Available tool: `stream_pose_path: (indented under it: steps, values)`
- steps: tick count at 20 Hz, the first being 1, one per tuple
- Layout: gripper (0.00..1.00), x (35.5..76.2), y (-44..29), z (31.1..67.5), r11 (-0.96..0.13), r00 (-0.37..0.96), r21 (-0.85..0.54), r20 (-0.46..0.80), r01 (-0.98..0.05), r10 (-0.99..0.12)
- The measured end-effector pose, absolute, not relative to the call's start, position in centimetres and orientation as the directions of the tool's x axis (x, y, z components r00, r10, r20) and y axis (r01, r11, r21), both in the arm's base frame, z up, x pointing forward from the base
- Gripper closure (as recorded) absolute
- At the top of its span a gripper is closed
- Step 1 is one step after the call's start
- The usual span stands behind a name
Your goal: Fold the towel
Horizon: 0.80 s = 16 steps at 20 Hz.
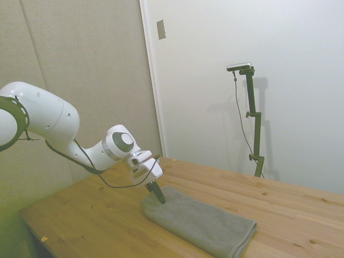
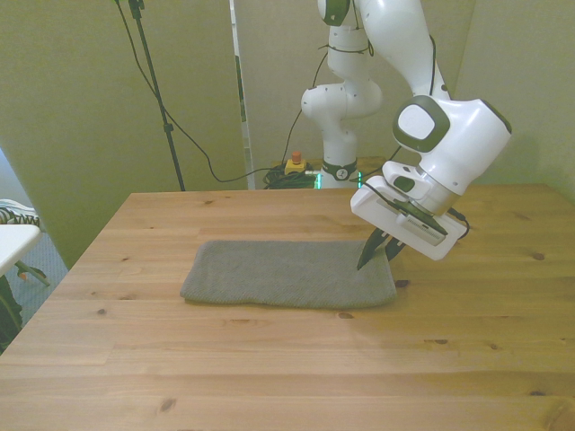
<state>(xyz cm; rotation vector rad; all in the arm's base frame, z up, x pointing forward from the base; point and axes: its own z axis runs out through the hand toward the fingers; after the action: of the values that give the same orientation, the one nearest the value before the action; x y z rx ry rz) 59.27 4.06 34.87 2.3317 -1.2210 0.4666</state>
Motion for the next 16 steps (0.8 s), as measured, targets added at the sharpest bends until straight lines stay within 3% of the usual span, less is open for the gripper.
stream_pose_path:
  steps: [5, 16]
  values:
    - [1.0, 58.5, 2.6, 39.4, -0.492, 0.512, 0.19, 0.521, -0.849, -0.683]
    - [1.0, 56.8, -7.3, 44.4, -0.442, 0.437, 0.117, 0.507, -0.889, -0.743]
